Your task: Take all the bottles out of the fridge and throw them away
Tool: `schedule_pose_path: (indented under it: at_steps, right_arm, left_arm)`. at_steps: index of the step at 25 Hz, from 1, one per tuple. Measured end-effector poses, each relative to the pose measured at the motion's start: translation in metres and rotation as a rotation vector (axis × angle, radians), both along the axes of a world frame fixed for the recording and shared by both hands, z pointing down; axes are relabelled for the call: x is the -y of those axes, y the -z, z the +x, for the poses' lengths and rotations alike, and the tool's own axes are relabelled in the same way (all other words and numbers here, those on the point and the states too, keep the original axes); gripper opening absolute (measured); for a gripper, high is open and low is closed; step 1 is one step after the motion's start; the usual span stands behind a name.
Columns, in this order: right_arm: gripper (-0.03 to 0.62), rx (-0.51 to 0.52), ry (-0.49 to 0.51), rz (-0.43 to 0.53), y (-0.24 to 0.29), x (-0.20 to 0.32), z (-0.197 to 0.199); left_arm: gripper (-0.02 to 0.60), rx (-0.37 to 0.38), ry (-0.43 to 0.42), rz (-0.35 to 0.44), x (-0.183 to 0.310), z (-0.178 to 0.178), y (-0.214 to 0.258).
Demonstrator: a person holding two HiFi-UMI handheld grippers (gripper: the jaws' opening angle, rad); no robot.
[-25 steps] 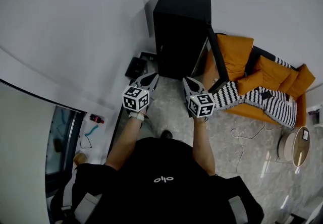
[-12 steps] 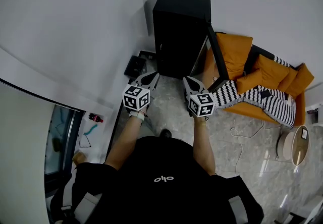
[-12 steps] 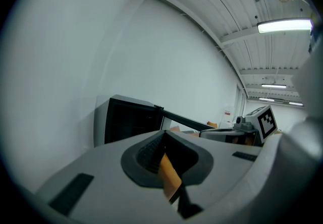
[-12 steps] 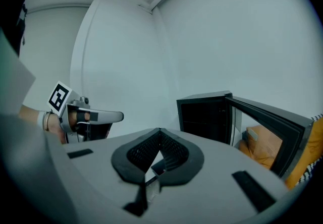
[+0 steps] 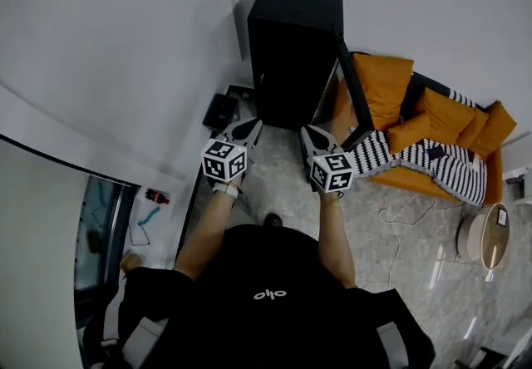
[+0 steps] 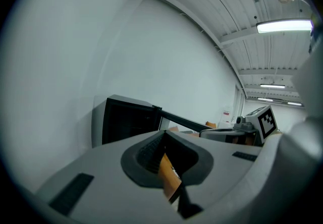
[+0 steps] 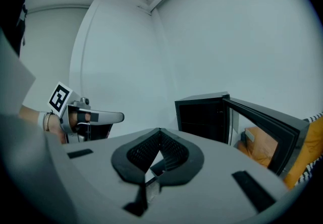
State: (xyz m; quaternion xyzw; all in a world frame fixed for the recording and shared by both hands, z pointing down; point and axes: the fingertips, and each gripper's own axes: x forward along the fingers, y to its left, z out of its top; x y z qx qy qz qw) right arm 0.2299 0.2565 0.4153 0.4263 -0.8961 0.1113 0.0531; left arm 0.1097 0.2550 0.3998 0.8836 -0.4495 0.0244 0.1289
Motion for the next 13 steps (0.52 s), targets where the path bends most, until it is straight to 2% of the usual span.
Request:
schedule_pose_path:
  at_steps: [13]
  right_arm:
    - [0.009,0.001,-0.005,-0.003,-0.001,0.001,0.011]
  left_arm:
    - [0.008,0.009,-0.019,0.001,0.004,0.014,0.003]
